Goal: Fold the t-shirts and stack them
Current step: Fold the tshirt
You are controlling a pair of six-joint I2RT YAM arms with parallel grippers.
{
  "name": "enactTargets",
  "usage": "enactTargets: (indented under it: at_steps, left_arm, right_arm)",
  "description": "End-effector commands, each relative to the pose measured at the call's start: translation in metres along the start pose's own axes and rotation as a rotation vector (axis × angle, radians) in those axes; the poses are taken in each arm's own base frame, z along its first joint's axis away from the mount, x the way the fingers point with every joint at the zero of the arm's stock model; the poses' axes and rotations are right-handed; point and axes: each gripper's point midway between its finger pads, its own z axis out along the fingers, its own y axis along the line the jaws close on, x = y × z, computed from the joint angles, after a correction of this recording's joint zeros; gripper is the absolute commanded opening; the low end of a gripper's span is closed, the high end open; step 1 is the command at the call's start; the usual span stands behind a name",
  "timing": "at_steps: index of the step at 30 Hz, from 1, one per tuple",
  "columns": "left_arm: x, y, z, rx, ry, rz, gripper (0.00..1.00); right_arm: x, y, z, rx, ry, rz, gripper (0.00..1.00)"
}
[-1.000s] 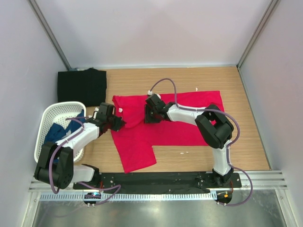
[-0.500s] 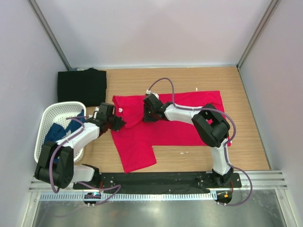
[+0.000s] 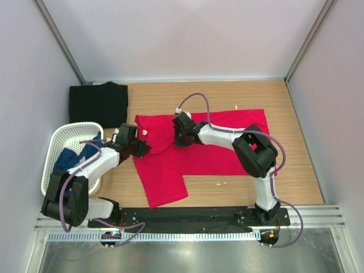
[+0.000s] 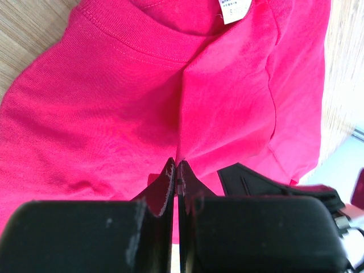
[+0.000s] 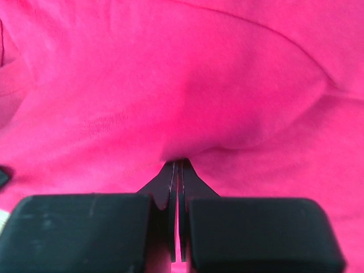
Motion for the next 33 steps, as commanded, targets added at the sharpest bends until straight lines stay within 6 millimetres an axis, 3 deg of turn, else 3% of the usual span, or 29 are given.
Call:
enactTargets:
  at_steps: [1, 8, 16, 24, 33]
  left_arm:
    - [-0.004, -0.008, 0.0, 0.024, -0.021, 0.025, 0.0]
    - [-0.004, -0.003, 0.001, 0.009, -0.02, 0.032, 0.0]
    - [-0.001, 0.017, 0.005, -0.043, -0.02, 0.042, 0.0]
    - [0.004, 0.046, 0.012, -0.108, -0.007, 0.056, 0.0]
    - [0.003, 0.047, 0.009, -0.104, -0.016, 0.084, 0.0]
  right_arm:
    - [-0.037, 0.021, -0.047, -0.038, -0.103, -0.036, 0.01]
    - [-0.037, 0.016, -0.072, -0.035, -0.126, -0.026, 0.01]
    - [-0.003, -0.003, -0.058, 0.016, -0.022, -0.032, 0.01]
    - [0.004, -0.015, -0.057, 0.066, 0.005, -0.048, 0.01]
    - [0.023, -0.021, -0.054, 0.076, 0.097, -0.076, 0.01]
